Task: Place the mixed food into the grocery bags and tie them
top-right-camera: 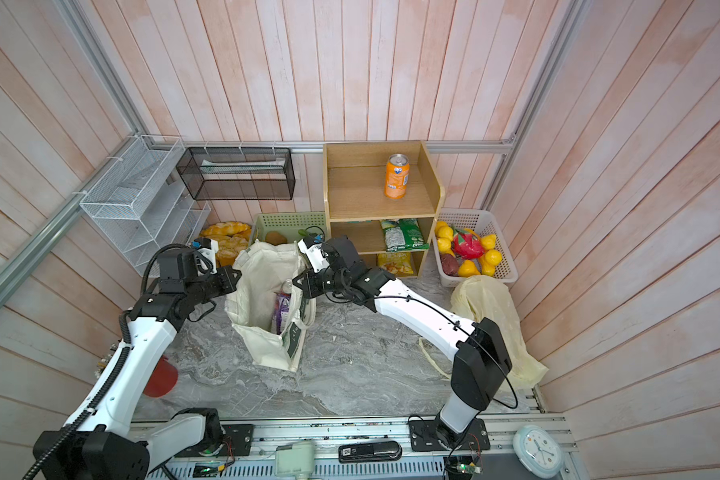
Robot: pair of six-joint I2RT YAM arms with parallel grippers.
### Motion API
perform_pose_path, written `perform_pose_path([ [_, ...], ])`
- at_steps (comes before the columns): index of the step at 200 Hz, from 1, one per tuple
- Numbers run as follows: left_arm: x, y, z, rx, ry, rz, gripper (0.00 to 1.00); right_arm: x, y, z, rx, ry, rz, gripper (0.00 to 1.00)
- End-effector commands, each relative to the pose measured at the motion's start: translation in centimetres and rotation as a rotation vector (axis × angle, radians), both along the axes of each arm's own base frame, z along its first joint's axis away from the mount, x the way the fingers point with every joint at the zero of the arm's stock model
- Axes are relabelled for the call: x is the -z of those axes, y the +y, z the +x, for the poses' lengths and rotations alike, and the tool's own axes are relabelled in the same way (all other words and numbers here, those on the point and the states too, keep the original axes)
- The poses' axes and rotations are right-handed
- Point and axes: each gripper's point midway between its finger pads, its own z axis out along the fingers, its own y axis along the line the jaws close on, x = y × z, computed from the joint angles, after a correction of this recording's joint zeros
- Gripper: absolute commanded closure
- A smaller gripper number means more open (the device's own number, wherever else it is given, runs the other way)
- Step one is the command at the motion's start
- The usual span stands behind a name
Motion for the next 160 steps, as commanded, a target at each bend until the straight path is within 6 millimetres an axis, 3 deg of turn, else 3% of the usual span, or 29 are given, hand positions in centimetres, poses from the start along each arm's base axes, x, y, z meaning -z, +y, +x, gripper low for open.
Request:
perform_pose_path([
  [1,-2.5,1.5,1.3,-0.023,-0.091,0.038,1.00,-4.7,2.4,0.8,-0.024,-0.066,0.154,1.00],
  [67,-0.3,1.9,1.6,-0.035,-0.044,0.042,1.00,-3.8,4.0,2.6,0.003,-0.043,0.167,1.00],
  [88,-0.5,2.2,1.7,-0.042,-0.046,0.056,1.00,-3.7,3.9,2.6,0.000,-0.048,0.152,0.64],
  [99,-0.8,2.3,1.7,-0.045,-0.050,0.064,0.88,-4.0,3.6,2.6,0.009,-0.064,0.140,0.50],
  [119,-1.7,2.6,1.9,-0.053,-0.071,0.079,0.65,-5.2,2.4,2.7,0.036,-0.101,0.126,0.38],
  [144,-3.0,2.8,2.1,-0.060,-0.093,0.086,0.37,-6.2,0.2,2.6,0.071,-0.134,0.097,0.35],
  [160,-4.0,2.9,2.1,-0.065,-0.111,0.097,0.21,-6.8,-2.2,2.9,0.127,-0.154,0.083,0.35],
])
